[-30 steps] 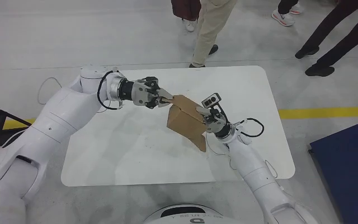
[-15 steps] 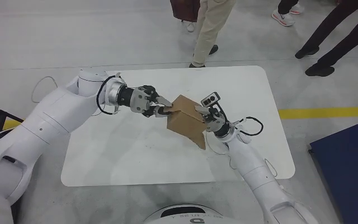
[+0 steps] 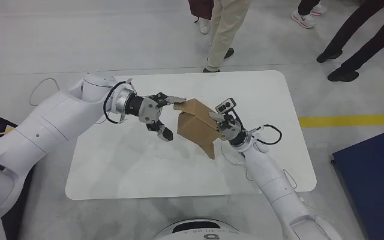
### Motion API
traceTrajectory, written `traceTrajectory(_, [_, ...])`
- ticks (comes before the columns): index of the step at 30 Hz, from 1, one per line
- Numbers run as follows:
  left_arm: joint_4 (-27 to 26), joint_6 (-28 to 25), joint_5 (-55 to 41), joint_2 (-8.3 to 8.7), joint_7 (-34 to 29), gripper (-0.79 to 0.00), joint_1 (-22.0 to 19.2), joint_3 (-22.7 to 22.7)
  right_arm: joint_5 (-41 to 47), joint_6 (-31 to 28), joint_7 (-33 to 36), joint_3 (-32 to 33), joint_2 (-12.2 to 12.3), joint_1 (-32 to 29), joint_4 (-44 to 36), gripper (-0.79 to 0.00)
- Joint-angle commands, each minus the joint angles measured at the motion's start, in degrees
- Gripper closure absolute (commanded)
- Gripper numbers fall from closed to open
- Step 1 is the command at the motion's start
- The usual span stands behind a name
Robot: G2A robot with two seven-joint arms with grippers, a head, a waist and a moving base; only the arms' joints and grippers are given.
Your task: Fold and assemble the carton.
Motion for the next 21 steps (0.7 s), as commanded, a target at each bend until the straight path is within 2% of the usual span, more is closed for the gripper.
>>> traceTrajectory(1, [-0.35,0.63,0.22,0.18,0.63,-0.785,-0.2,0.11,0.01,0.02,-0.03,-0.02,-0.01,0.07,0.03,0.0])
traceTrajectory(8, [-2.08,2.47,1.57,-0.06,2.47,-0.785,0.87,0.11,0.23,0.14,-0.29,-0.03,-0.05,0.33,0.15,0.0])
traceTrajectory(21, [-2.34,3.8,2.95,-1.71,3.79,-0.785,1.89,0.11,1.02,0.71,0.01,-0.11,-0.18,0.9,0.84,0.0])
